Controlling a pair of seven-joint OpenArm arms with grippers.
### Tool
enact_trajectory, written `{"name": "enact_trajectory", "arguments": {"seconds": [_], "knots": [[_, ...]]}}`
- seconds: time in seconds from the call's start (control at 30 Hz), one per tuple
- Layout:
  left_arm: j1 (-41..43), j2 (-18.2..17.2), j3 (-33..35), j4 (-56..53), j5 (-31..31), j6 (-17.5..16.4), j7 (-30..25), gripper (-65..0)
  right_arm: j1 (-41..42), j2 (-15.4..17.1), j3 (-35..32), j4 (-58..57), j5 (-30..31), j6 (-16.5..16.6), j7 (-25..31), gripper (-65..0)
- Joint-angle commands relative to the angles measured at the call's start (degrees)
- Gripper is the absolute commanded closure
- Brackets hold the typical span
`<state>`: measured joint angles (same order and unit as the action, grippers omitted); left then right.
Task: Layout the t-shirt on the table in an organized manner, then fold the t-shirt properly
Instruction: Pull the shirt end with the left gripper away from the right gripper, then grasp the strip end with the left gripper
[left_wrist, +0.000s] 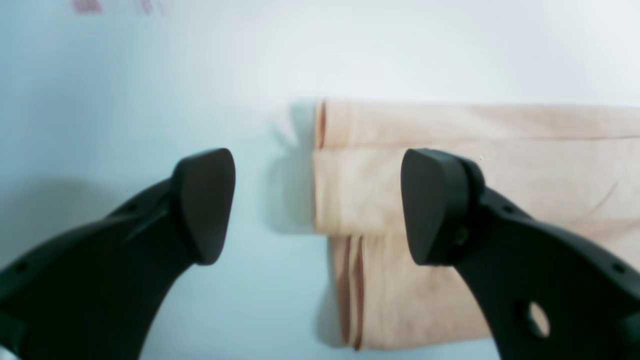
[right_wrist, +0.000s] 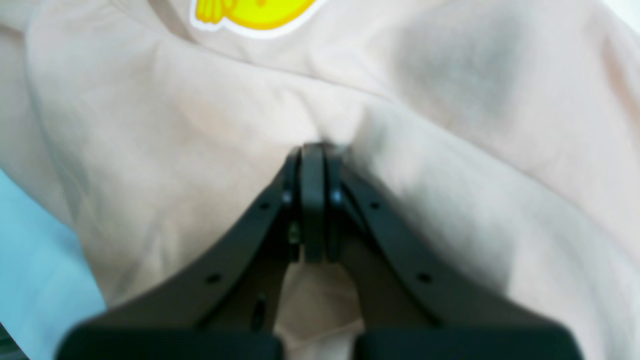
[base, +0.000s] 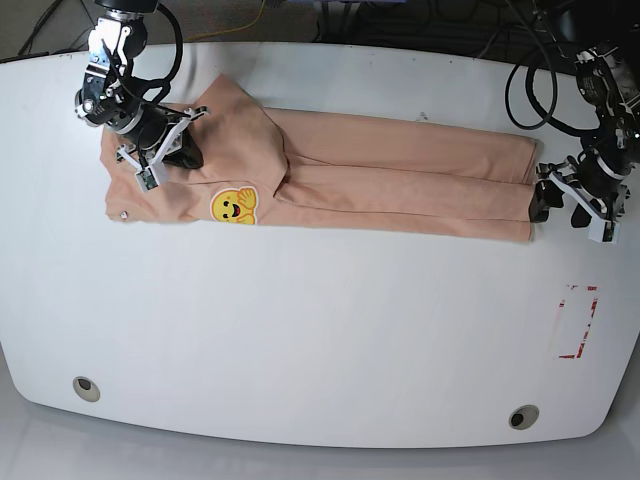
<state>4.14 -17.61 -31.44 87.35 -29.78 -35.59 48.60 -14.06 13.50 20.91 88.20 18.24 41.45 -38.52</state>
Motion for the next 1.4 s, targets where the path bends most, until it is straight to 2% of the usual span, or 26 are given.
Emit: {"name": "enact_trajectory", "arguments": {"seconds": [0.0, 0.13, 0.6, 0.87, 1.3, 1.37], "knots": [[-0.8, -2.0, 1.0, -1.2, -2.9, -0.1, -1.0, -49.2, -0.6, 0.7, 0.1, -0.2, -4.4, -1.5, -4.2, 0.0], [-0.8, -2.7, 2.6, -4.2, -4.7, -0.1, -1.0, -49.2, -0.6, 0.7, 0.1, -0.2, -4.6, -1.5, -4.2, 0.0], [-0.8, -2.8, 7.3, -10.9, -4.6, -0.1, -1.1, -49.2, -0.7, 0.7, 0.1, -0.2, -4.2, -1.5, -4.2, 0.0], [-0.4, -2.6, 10.2, -10.7, -4.7, -0.1, -1.1, -48.7, -0.7, -0.9, 0.1, -0.2, -4.6, -1.5, -4.2, 0.0], [1.4, -2.7, 10.4, -10.6, -4.6, -0.1, -1.0, -48.3, -0.7, -0.9, 0.1, -0.2, -4.2, -1.5, -4.2, 0.0], [1.5, -2.7, 10.4, -10.6, -4.6, -0.1, -1.0, -46.1, -0.7, -0.9, 0.1, -0.2, -4.2, -1.5, -4.2, 0.0]]}}
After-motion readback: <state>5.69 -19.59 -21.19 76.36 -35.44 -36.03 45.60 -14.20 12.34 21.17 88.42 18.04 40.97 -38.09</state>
